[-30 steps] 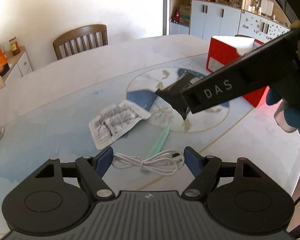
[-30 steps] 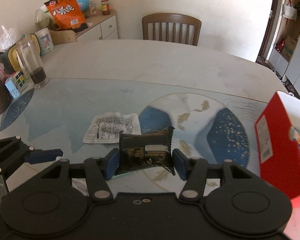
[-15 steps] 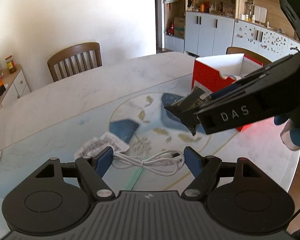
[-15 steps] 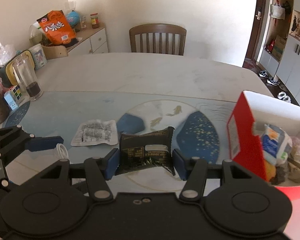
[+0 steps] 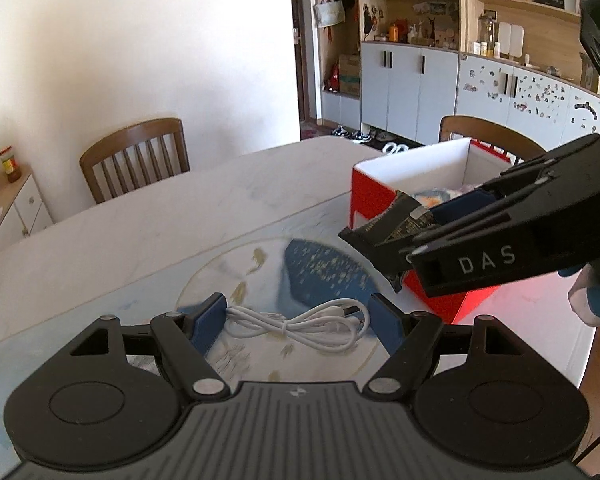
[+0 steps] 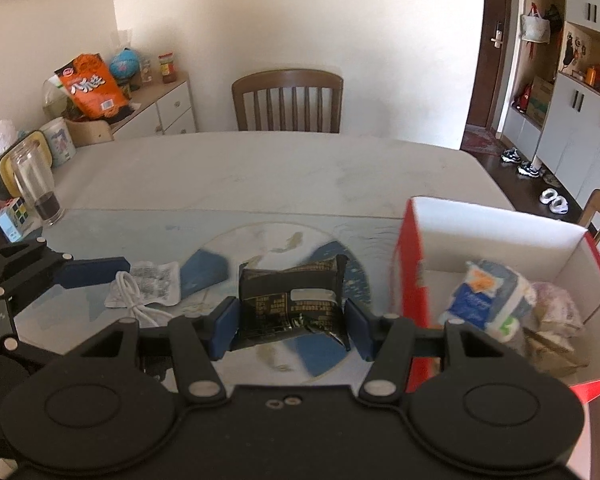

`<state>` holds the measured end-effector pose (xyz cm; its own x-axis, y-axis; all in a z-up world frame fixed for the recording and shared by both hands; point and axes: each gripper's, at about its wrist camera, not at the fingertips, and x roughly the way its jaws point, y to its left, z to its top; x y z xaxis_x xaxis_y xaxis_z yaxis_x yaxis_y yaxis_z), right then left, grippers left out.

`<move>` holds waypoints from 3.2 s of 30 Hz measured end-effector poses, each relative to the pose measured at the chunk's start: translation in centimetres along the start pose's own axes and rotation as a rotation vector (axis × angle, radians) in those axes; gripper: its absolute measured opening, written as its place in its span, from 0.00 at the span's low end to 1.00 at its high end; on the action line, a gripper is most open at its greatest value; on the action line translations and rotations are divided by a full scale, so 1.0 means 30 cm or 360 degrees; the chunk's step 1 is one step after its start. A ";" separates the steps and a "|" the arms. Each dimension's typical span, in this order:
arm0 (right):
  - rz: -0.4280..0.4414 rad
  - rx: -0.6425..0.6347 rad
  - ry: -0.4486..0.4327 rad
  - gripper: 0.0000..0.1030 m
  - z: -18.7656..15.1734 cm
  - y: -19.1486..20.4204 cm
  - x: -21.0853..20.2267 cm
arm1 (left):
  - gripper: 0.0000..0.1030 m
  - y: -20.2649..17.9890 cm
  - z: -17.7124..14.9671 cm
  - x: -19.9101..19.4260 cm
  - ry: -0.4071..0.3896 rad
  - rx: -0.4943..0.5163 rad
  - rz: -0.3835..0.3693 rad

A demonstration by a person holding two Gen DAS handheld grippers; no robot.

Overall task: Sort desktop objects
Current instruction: 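Carry the dark packet and white cable with both tools over the red box, then lower both tools into the box and open them to release packet and cable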

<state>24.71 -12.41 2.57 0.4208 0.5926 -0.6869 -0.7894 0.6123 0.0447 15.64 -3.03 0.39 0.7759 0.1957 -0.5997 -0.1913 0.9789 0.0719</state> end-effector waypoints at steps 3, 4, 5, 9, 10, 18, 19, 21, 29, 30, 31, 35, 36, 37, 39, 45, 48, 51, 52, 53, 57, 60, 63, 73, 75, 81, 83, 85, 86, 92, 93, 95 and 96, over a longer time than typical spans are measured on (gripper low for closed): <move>-0.0008 0.0008 -0.0024 0.56 0.006 -0.054 -0.014 | 0.75 -0.045 0.040 0.019 -0.0025 0.0018 -0.0002; -0.0011 0.0011 -0.0030 0.56 0.007 -0.069 -0.018 | 0.75 -0.058 0.052 0.026 -0.0032 0.0024 -0.0003; -0.0015 0.0014 -0.0039 0.56 0.009 -0.090 -0.024 | 0.75 -0.073 0.065 0.034 -0.0039 0.0032 -0.0003; -0.0029 0.0024 -0.0065 0.56 0.017 -0.154 -0.043 | 0.75 -0.131 0.113 0.063 -0.0063 0.0058 -0.0010; -0.0033 0.0028 -0.0071 0.56 0.017 -0.173 -0.048 | 0.75 -0.147 0.125 0.069 -0.0070 0.0063 -0.0010; -0.0063 0.0058 -0.0089 0.56 0.004 -0.295 -0.077 | 0.75 -0.257 0.193 0.121 -0.0085 0.0093 -0.0027; -0.0069 0.0062 -0.0089 0.56 0.002 -0.310 -0.079 | 0.75 -0.272 0.201 0.128 -0.0086 0.0099 -0.0030; -0.0079 0.0075 -0.0089 0.56 -0.004 -0.347 -0.086 | 0.75 -0.294 0.213 0.142 -0.0085 0.0107 -0.0037; -0.0126 0.0117 -0.0080 0.56 -0.022 -0.460 -0.086 | 0.75 -0.368 0.252 0.199 -0.0071 0.0133 -0.0088; -0.0132 0.0122 -0.0077 0.56 -0.023 -0.475 -0.083 | 0.75 -0.379 0.257 0.208 -0.0070 0.0142 -0.0096; -0.0138 0.0128 -0.0073 0.56 -0.025 -0.490 -0.081 | 0.75 -0.384 0.260 0.218 -0.0068 0.0151 -0.0103; -0.0163 0.0135 -0.0057 0.56 -0.028 -0.539 -0.065 | 0.75 -0.426 0.282 0.265 -0.0036 0.0172 -0.0151; -0.0171 0.0133 -0.0052 0.56 -0.030 -0.552 -0.062 | 0.75 -0.435 0.287 0.277 -0.0026 0.0175 -0.0166; -0.0180 0.0130 -0.0045 0.56 -0.031 -0.566 -0.057 | 0.75 -0.445 0.291 0.289 -0.0017 0.0180 -0.0178; -0.0197 0.0120 -0.0027 0.56 -0.032 -0.592 -0.045 | 0.75 -0.464 0.298 0.316 -0.0001 0.0197 -0.0195; -0.0235 0.0118 0.0014 0.56 -0.034 -0.660 -0.006 | 0.75 -0.513 0.320 0.392 0.0077 0.0219 -0.0253; -0.0237 0.0110 0.0027 0.56 -0.035 -0.686 0.011 | 0.75 -0.532 0.326 0.426 0.0130 0.0218 -0.0276; -0.0243 0.0097 0.0042 0.56 -0.034 -0.708 0.032 | 0.75 -0.550 0.331 0.462 0.0179 0.0223 -0.0292; -0.0246 0.0096 0.0049 0.56 -0.034 -0.717 0.039 | 0.75 -0.555 0.332 0.472 0.0192 0.0228 -0.0294; -0.0249 0.0096 0.0054 0.56 -0.033 -0.726 0.047 | 0.75 -0.561 0.335 0.485 0.0212 0.0236 -0.0299; -0.0241 0.0091 0.0081 0.56 -0.028 -0.753 0.077 | 0.75 -0.573 0.360 0.528 0.0271 0.0260 -0.0341; -0.0238 0.0079 0.0106 0.56 -0.027 -0.768 0.105 | 0.75 -0.586 0.371 0.564 0.0315 0.0295 -0.0357; -0.0224 0.0093 0.0144 0.56 -0.031 -0.786 0.135 | 0.75 -0.596 0.376 0.589 0.0363 0.0296 -0.0387; -0.0215 0.0136 0.0218 0.56 -0.042 -0.832 0.190 | 0.75 -0.646 0.388 0.663 0.0534 0.0252 -0.0464; -0.0211 0.0139 0.0228 0.56 -0.045 -0.834 0.197 | 0.75 -0.652 0.383 0.672 0.0565 0.0240 -0.0475; -0.0192 0.0153 0.0272 0.56 -0.055 -0.838 0.221 | 0.75 -0.654 0.357 0.690 0.0661 0.0215 -0.0469; -0.0185 0.0150 0.0280 0.56 -0.057 -0.832 0.225 | 0.75 -0.653 0.351 0.694 0.0675 0.0209 -0.0479; -0.0179 0.0146 0.0286 0.56 -0.059 -0.828 0.229 | 0.75 -0.653 0.346 0.697 0.0687 0.0206 -0.0483; -0.0178 0.0147 0.0288 0.57 -0.061 -0.826 0.230 | 0.75 -0.654 0.345 0.697 0.0686 0.0209 -0.0481; -0.0179 0.0140 0.0300 0.59 -0.066 -0.825 0.235 | 0.75 -0.655 0.341 0.697 0.0691 0.0216 -0.0481; -0.0181 0.0141 0.0301 0.59 -0.065 -0.826 0.235 | 0.75 -0.654 0.341 0.697 0.0692 0.0211 -0.0481; -0.0184 0.0143 0.0303 0.59 -0.066 -0.828 0.235 | 0.75 -0.650 0.342 0.696 0.0694 0.0193 -0.0486; -0.0186 0.0143 0.0302 0.60 -0.067 -0.827 0.234 | 0.75 -0.647 0.342 0.695 0.0694 0.0183 -0.0488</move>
<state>46.35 -24.48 -4.82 0.4085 0.4112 -0.8149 -0.6936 0.7202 0.0157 41.70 -17.33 -5.35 0.4598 -0.1184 -0.8801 0.0906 0.9922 -0.0862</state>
